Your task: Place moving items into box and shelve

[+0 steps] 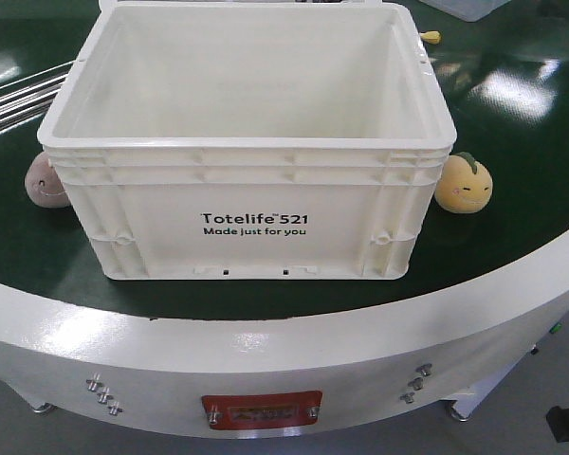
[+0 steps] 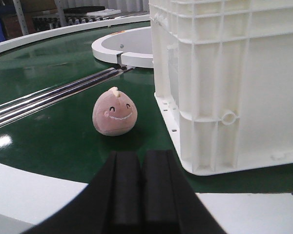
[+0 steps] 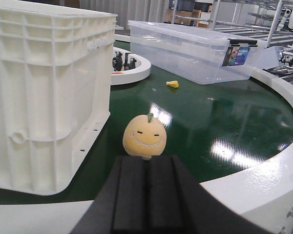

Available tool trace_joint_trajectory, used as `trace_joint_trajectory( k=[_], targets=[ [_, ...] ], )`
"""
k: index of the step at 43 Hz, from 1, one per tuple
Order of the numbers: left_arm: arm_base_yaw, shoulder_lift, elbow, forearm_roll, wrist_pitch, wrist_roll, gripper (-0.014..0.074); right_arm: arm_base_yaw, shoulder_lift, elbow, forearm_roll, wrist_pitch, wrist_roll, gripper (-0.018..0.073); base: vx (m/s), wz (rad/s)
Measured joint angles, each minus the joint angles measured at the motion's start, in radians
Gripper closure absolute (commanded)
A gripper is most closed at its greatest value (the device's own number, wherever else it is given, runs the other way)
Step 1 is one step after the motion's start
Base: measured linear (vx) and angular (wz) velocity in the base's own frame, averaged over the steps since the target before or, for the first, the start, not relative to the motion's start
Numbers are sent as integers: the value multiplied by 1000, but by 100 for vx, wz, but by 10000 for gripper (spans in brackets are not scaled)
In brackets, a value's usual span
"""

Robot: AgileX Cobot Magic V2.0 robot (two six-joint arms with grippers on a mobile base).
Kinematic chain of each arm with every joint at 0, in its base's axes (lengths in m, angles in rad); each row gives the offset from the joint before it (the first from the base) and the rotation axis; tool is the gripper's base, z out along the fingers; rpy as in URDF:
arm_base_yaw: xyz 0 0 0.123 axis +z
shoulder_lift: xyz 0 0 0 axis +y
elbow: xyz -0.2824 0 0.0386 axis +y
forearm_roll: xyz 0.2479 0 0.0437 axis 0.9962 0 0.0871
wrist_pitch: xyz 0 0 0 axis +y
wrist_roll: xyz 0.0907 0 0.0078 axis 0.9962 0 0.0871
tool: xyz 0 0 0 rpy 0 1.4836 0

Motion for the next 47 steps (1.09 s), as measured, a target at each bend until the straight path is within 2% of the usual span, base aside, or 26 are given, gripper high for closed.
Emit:
trace_joint_trajectory(
  k=[6, 13, 14, 20, 29, 41, 42, 47],
  targets=[
    [0, 0, 0, 0, -31, 0, 603, 0, 0, 0, 0, -5, 0, 567, 0, 0],
    [0, 0, 0, 2, -119, 1, 603, 0, 0, 0, 0, -49, 0, 567, 0, 0],
    [0, 0, 0, 3, -275, 38, 603, 0, 0, 0, 0, -184, 0, 567, 0, 0],
    [0, 0, 0, -20, -297, 44, 603, 0, 0, 0, 20, -236, 0, 567, 0, 0],
    [0, 82, -44, -75, -292, 46, 603, 0, 100, -78, 92, -183, -13, 567, 0, 0],
    [0, 452, -215, -79, -381, 46, 603, 0, 447, -286, 96, -168, -78, 567, 0, 0],
    [0, 821, -443, -81, -496, 46, 603, 0, 805, -508, 97, -189, -114, 567, 0, 0],
    [0, 963, -559, -82, -511, 46, 603, 0, 946, -602, 97, -218, -117, 567, 0, 0]
  ],
)
